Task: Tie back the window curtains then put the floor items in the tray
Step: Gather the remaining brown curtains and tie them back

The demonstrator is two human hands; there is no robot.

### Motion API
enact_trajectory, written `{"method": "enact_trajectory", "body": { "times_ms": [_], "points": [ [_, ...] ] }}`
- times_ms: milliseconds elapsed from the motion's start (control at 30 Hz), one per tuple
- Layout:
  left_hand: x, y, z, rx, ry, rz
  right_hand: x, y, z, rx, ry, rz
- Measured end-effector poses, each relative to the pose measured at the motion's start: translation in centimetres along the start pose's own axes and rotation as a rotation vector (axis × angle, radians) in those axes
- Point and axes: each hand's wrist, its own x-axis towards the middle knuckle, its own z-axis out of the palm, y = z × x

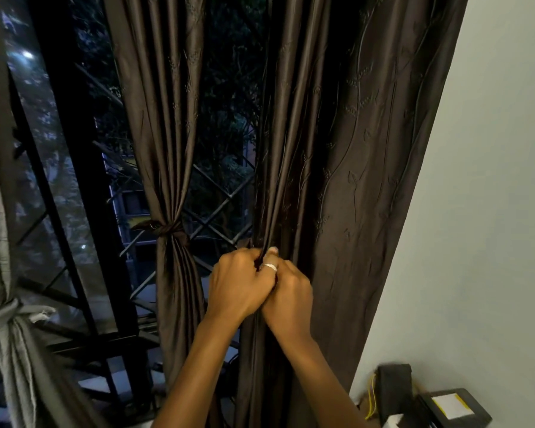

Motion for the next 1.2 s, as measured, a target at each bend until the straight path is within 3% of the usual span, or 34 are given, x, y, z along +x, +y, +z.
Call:
{"method": "enact_trajectory", "body": {
  "times_ms": [167, 433, 700, 800, 967, 1067, 1200],
  "points": [
    [0.8, 2.0, -0.1, 0.209, 0.040, -0.115, 0.0, 0.0, 0.3, -0.007, 0.000, 0.013],
    [0.6, 2.3, 0.4, 0.257, 0.033, -0.115, 0.0, 0.8, 0.2, 0.027, 0.024, -0.014],
    [1.0, 1.2, -0.1, 0.254, 0.042, -0.089, 1.3, 2.1, -1.9, 0.247, -0.204, -0.017],
    [0.9, 0.8, -0.4, 0.243, 0.057, -0.084, 2.2, 2.7, -3.4, 0.198, -0.091, 0.030],
    [1.0, 0.0, -1.3, 0.185, 0.055, -0.065, 4.0, 4.9, -6.5, -0.015, 0.383, 0.189],
    [1.2, -0.2, -1.4, 0.172, 0.047, -0.056, 5.1, 6.0, -7.6, -0.059, 0.330, 0.320],
    [1.9, -0.9, -1.9, 0.180, 0.045, -0.071, 6.2, 7.5, -9.0, -0.066, 0.182, 0.323]
  ]
}}
